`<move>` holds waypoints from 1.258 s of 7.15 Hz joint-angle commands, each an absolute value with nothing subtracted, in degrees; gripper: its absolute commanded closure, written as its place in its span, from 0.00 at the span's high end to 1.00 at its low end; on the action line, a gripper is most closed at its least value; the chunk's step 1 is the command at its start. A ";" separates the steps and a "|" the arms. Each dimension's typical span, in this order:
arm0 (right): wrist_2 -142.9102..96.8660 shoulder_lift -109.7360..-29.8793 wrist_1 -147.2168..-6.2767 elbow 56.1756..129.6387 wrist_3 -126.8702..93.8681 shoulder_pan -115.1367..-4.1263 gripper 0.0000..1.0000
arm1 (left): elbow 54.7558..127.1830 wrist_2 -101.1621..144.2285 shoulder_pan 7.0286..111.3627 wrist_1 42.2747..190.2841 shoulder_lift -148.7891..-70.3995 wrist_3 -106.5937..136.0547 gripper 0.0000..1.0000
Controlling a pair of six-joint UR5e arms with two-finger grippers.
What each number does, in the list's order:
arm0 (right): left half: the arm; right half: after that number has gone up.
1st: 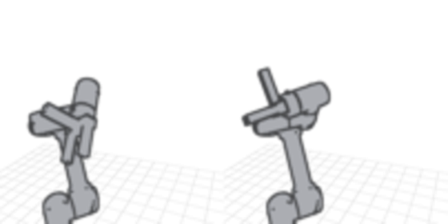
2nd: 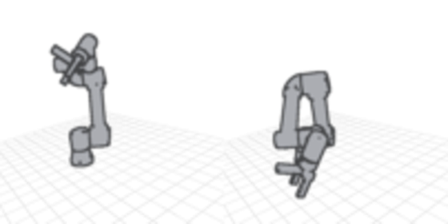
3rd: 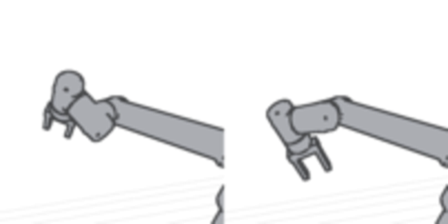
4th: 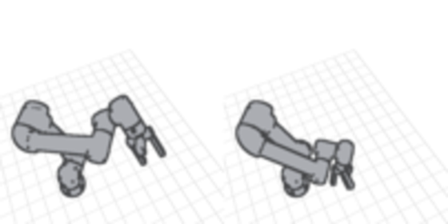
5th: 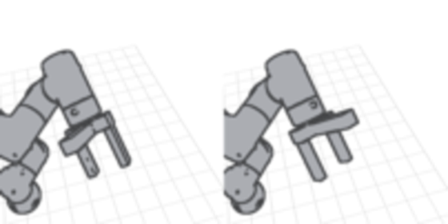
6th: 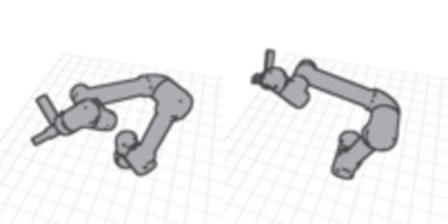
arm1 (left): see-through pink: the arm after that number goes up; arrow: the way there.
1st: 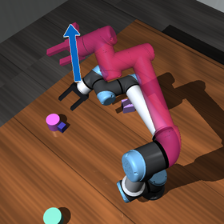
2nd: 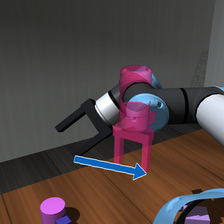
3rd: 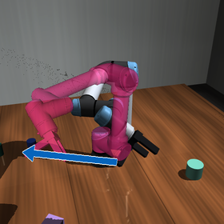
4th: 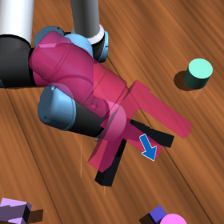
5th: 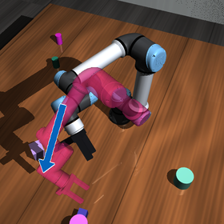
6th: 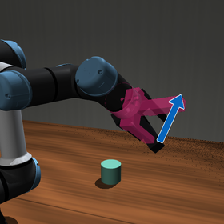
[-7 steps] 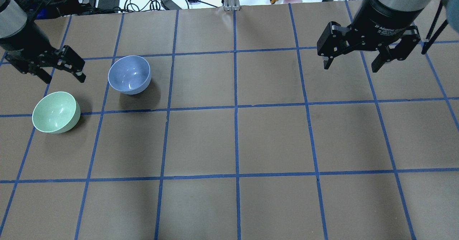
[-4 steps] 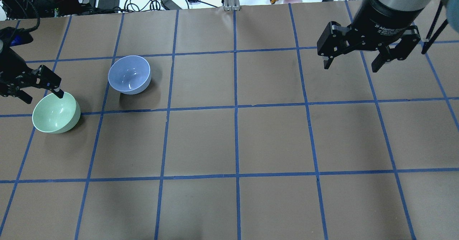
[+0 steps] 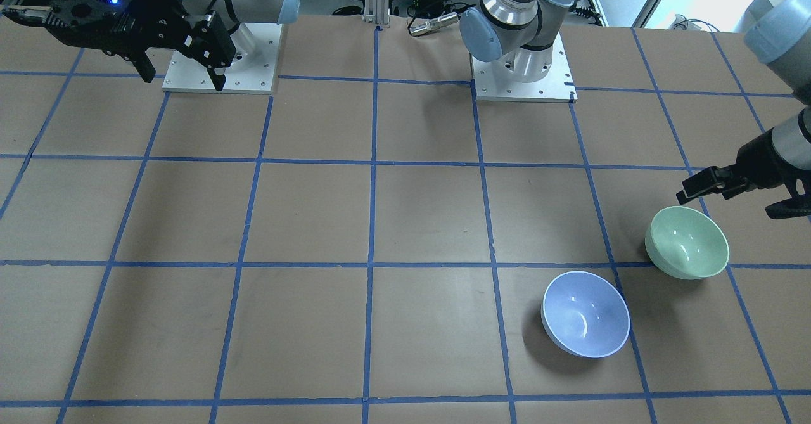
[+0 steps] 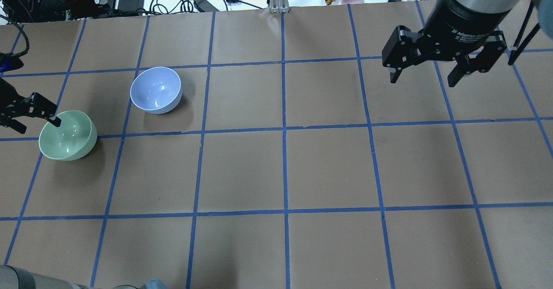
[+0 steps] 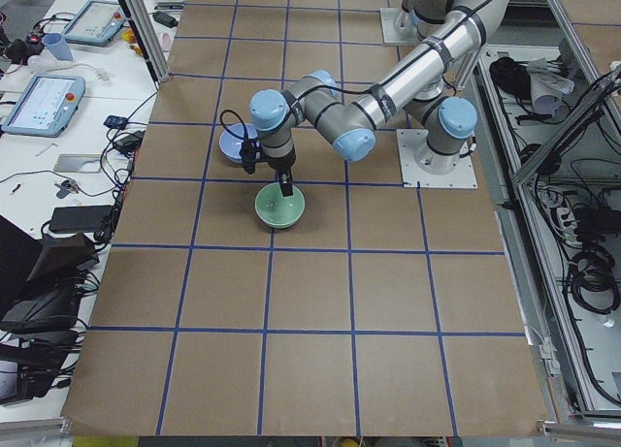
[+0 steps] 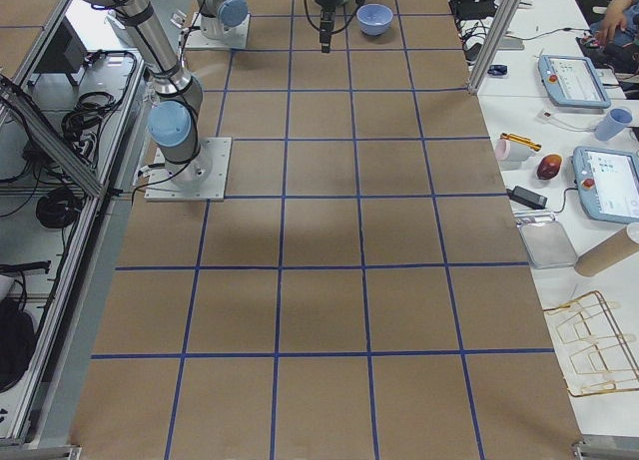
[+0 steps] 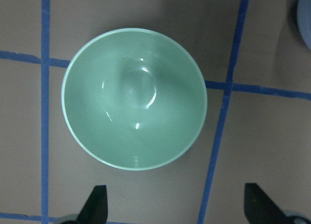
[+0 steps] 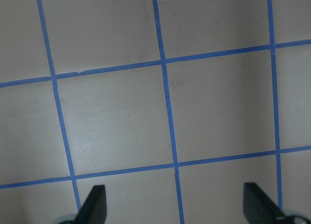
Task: Stack green bowl on blue bowl
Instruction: 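Move the left gripper over to the pale green bowl and lower it, then close the left gripper on the rim of the pale green bowl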
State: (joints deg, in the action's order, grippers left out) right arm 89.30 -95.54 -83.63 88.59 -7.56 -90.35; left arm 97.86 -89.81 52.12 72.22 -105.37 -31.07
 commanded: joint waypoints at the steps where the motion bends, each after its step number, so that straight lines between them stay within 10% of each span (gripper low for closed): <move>1: 89.30 -95.54 -83.67 88.59 -7.56 -90.35 1.00 | 97.82 -89.47 51.24 64.10 -110.89 -33.31 1.00; 9: 89.30 -95.54 -83.58 88.59 -7.56 -90.35 1.00 | 102.30 -86.57 46.76 58.62 -115.75 -43.33 1.00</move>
State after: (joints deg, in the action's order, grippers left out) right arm 89.30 -95.54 -83.63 88.59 -7.56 -90.35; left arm 101.63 -87.22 47.30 58.71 -115.73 -42.80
